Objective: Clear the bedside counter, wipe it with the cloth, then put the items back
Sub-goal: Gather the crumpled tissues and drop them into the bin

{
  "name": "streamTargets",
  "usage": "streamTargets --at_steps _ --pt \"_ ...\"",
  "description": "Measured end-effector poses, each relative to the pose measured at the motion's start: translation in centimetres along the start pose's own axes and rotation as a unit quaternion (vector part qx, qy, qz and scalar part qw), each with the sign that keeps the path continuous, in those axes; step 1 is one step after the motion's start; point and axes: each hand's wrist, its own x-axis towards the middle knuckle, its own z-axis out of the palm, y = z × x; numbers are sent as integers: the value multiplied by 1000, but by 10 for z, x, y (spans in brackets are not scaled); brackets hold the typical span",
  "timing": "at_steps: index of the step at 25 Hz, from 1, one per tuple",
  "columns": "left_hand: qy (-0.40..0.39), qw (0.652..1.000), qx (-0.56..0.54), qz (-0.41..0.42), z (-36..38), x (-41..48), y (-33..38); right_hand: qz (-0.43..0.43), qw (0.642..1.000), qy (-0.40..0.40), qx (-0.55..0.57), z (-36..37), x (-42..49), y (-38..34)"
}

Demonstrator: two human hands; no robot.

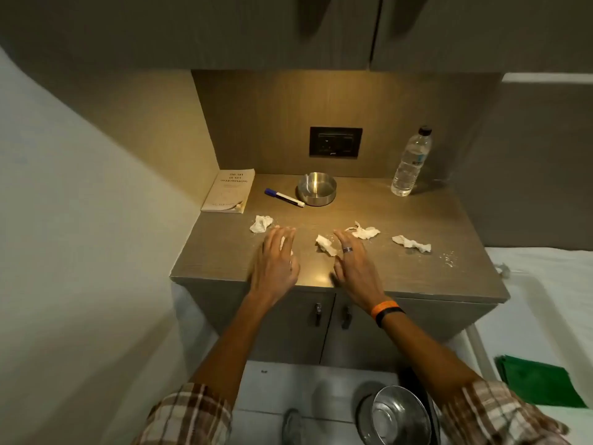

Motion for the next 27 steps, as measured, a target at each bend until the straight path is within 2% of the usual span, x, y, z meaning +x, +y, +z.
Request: streamTargets --at_steps 3,5,8,10,12,14,15,17,18,20,22,24,27 --pt "-28 999 -22 -38 28 36 -41 8 998 -55 -21 26 31 11" --pt "-38 998 -20 -35 41 49 -58 2 994 -90 -56 37 46 15" --pt "-17 999 -29 -23 49 54 -71 -19 993 -78 -85 51 60 14" --pt "8 999 -26 -26 51 61 -79 -5 997 -58 -56 59 66 16" --pt "61 997 -4 -52 50 71 -85 53 997 -61 -21 57 69 19" --pt "89 993 10 -79 50 86 -96 127 991 -24 -32 53 73 26" --pt "89 991 -19 -95 53 92 -101 168 984 -2 -58 48 73 31" --pt "51 974 -131 -177 54 100 -100 230 968 23 -102 37 74 41" --pt "33 961 -166 -217 53 104 -95 247 961 14 -122 32 75 45" --pt "24 943 -225 -243 53 106 -82 260 953 -19 -151 28 79 49" --pt "24 940 -265 -215 52 102 -63 241 962 -11 -125 25 79 51" --pt "16 952 -273 -138 54 98 -36 243 965 24 -98 16 70 57" --pt "-15 956 -290 -29 64 97 14 304 938 64 -155 -4 48 83"
